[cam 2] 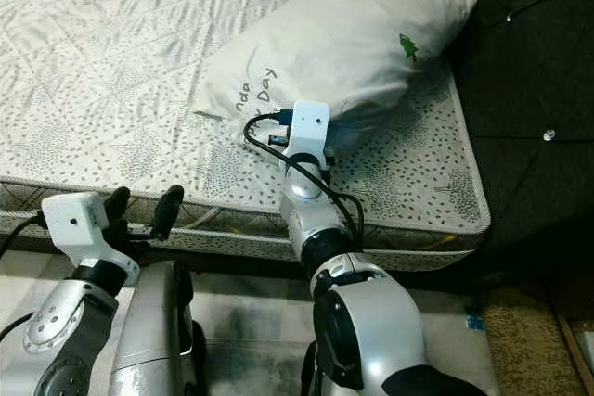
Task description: Clean up the room
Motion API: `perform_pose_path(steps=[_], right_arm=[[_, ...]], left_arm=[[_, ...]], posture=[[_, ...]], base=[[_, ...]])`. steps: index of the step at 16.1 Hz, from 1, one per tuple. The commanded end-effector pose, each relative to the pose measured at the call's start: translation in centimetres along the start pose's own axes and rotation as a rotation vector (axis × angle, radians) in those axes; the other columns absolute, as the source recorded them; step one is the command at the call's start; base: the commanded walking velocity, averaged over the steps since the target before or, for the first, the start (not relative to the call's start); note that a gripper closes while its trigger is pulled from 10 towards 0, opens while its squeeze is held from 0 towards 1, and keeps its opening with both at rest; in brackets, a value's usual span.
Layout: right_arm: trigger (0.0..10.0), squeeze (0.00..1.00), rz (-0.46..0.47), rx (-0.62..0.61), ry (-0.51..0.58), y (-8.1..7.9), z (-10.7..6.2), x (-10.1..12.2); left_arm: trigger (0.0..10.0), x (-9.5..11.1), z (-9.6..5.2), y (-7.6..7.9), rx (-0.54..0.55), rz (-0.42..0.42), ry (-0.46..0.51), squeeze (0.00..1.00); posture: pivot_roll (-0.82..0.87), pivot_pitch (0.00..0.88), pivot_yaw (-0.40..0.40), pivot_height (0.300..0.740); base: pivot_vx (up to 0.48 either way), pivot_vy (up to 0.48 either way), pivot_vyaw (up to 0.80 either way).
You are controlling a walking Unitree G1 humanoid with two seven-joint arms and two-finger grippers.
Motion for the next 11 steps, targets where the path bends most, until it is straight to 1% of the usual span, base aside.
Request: perform_pose_path(steps=[1, 4, 5, 6, 7, 8, 10, 11], right_arm=[[0.0, 0.0, -0.008, 0.028, 0.0, -1.1, -0.1, 0.0], [0.0, 0.0, -0.027, 0.03, 0.014, -0.5, 0.2, 0.5], [0.0, 0.0, -0.038, 0.015, 0.021, 0.3, 0.4, 1.0], [0.0, 0.0, -0.072, -0.015, 0.038, 1.7, 0.8, 1.8], [0.0, 0.0, -0.081, -0.021, 0.046, 2.1, 0.9, 2.1], [0.0, 0.0, -0.109, -0.034, 0.075, 3.2, 1.3, 3.2], [0.0, 0.0, -0.133, -0.066, 0.114, 5.7, 1.9, 5.5], [0.0, 0.0, -0.158, -0.102, 0.139, 7.9, 2.2, 7.2]], left_arm=[[10.0, -0.3, 0.0, 0.0, 0.007, -0.002, -0.012, 0.0], [10.0, -0.4, 0.3, 0.3, 0.005, -0.01, -0.007, 0.0], [10.0, -0.6, 0.4, 0.3, 0.003, -0.013, -0.008, 0.0], [10.0, -0.8, 0.7, 0.4, 0.003, -0.017, -0.007, 0.0], [10.0, -0.9, 0.7, 0.4, 0.002, -0.018, -0.006, 0.0], [10.0, -1.0, 1.0, 0.3, 0.004, -0.02, -0.002, 0.0], [10.0, -1.3, 1.5, 0.3, 0.002, -0.021, 0.003, 0.0], [10.0, -1.3, 1.9, 0.2, 0.002, -0.015, 0.01, 0.0]], posture=[[0.2, 0.224, -0.096, 0.545], [0.17, 0.211, -0.1, 0.545], [0.15, 0.198, -0.104, 0.545], [0.13, 0.179, -0.108, 0.545], [0.13, 0.174, -0.11, 0.545], [0.1, 0.147, -0.105, 0.545], [0.08, 0.12, -0.104, 0.545], [0.08, 0.103, -0.105, 0.545]], base=[[0.0, 0.0, 0.0], [0.0, 0.0, 0.0], [0.0, 0.0, 0.0], [0.0, 0.0, 0.0], [0.0, 0.0, 0.0], [0.0, 0.0, 0.0], [0.0, 0.0, 0.0], [0.0, 0.0, 0.0]])
Point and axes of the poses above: a point about 5 cm out from each wrist's last joint towards the gripper, its own z axis pointing out of the wrist towards the gripper, its own x axis along the axis of the wrist's last joint, y = z × x, the point moved 5 cm from there along z, pointing out of the wrist towards the gripper, and after that the axes turned 14 degrees about z, right-handed, at the moved point
